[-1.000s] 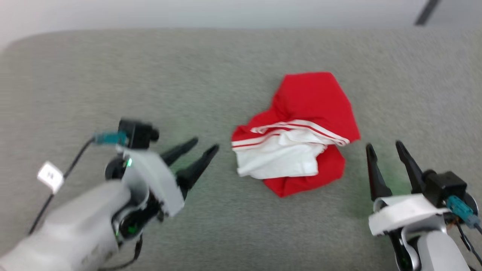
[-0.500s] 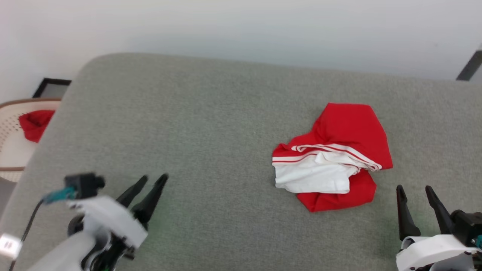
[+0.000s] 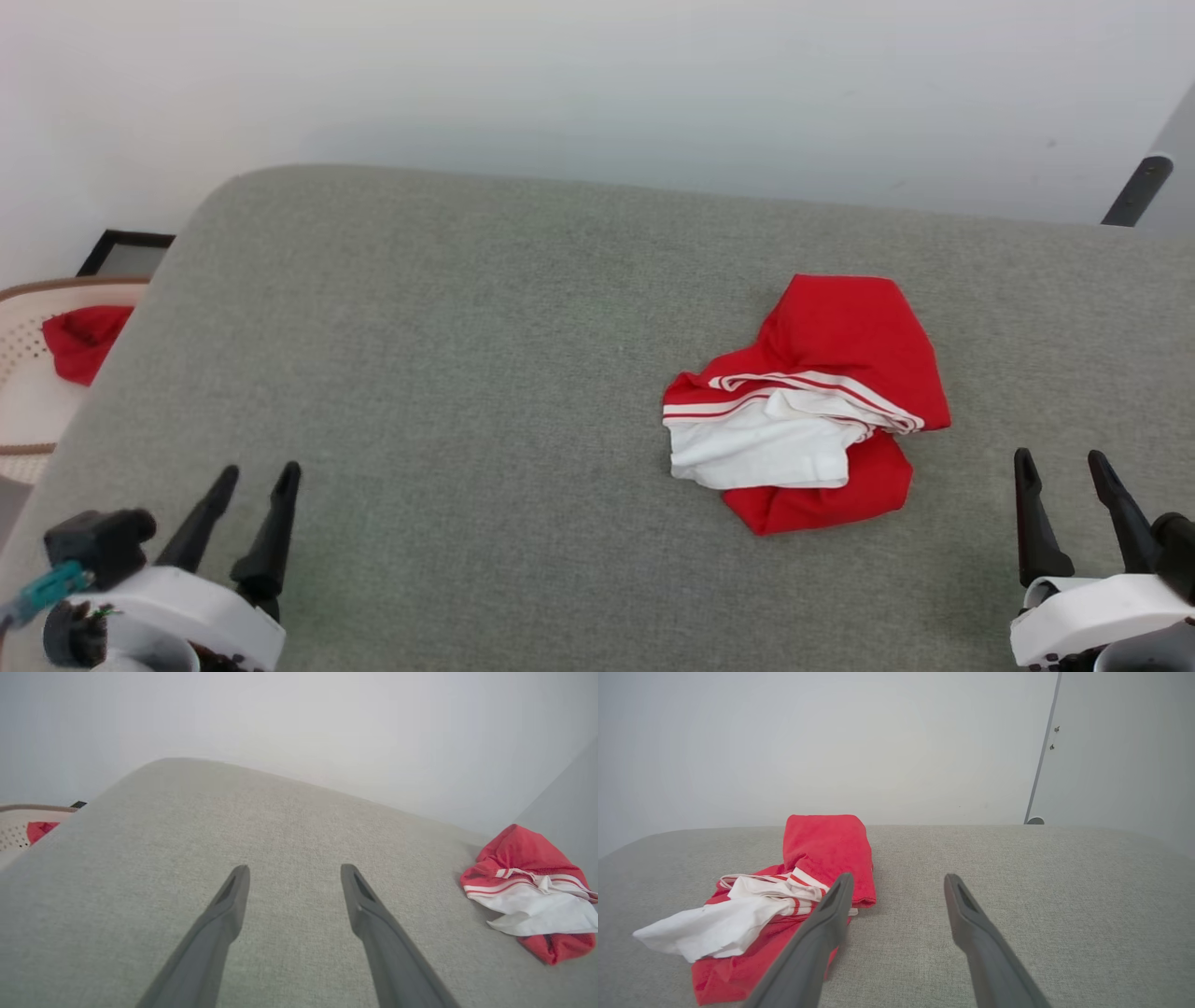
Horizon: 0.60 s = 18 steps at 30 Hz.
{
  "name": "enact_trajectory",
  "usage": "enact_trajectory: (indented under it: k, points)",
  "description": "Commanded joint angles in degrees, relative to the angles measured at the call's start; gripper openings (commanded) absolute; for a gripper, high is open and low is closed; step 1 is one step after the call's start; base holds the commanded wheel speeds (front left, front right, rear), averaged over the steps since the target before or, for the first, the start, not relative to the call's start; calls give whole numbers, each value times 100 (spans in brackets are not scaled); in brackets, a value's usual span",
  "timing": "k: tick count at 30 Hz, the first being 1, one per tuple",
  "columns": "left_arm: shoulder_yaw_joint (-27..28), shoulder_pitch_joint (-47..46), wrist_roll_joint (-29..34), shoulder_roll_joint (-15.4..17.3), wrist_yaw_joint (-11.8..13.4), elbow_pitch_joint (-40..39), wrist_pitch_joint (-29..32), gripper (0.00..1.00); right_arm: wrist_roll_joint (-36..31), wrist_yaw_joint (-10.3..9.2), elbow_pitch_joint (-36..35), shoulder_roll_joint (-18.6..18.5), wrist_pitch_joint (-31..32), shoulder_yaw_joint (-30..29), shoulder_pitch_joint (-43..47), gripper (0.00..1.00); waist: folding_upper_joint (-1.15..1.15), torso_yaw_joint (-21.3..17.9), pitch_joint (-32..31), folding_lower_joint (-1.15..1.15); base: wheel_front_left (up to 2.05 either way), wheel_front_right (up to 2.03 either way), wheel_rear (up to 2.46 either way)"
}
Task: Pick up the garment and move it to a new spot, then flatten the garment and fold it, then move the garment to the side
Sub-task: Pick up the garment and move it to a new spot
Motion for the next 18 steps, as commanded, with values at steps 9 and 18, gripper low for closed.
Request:
enact_trajectory:
  k: [9, 18]
  points:
    - [1127, 547, 1551, -540, 3, -767, 3, 100, 121, 0, -146, 1, -40, -42, -122, 100, 0, -134, -42, 0, 0, 0, 0]
    - [1346, 767, 1854, -803, 3, -864, 3, 100, 116, 0, 67, 102, -153, 64, -132, 100, 0, -181, 14, 0, 0, 0, 0]
